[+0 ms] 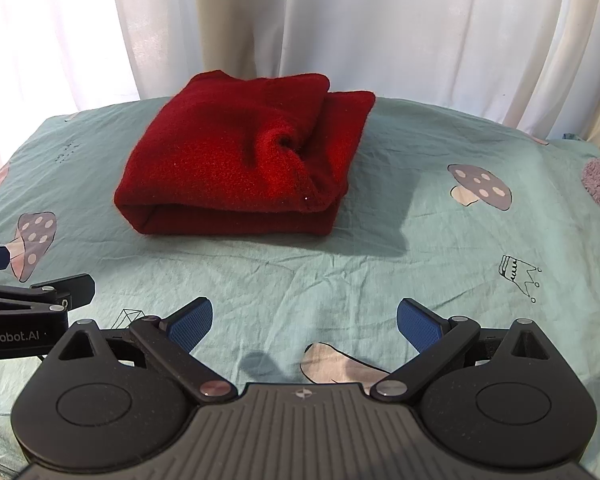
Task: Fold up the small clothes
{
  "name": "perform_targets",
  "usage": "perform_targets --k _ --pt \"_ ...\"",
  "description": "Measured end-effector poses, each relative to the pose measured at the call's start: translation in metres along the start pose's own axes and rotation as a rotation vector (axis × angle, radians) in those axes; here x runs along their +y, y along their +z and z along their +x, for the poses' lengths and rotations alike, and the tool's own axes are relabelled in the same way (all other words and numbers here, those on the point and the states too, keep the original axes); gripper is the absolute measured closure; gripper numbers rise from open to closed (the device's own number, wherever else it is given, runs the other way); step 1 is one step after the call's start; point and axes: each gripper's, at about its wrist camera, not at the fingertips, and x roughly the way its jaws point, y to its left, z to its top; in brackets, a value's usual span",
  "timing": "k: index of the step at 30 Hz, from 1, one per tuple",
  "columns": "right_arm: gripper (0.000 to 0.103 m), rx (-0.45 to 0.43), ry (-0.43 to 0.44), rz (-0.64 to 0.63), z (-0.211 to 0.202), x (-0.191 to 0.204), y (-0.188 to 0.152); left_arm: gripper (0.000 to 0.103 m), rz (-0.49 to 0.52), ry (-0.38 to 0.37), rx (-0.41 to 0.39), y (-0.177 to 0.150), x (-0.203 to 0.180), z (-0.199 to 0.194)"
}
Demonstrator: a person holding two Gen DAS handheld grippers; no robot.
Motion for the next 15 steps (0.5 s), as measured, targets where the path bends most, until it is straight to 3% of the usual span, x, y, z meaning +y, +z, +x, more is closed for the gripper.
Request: perform_targets --k 15 --pt "0.004 0.008 -0.012 0.000 0.0073 0.0003 0.0031 0.000 0.023 -0.025 0.014 0.0034 -0.0043 0.0088"
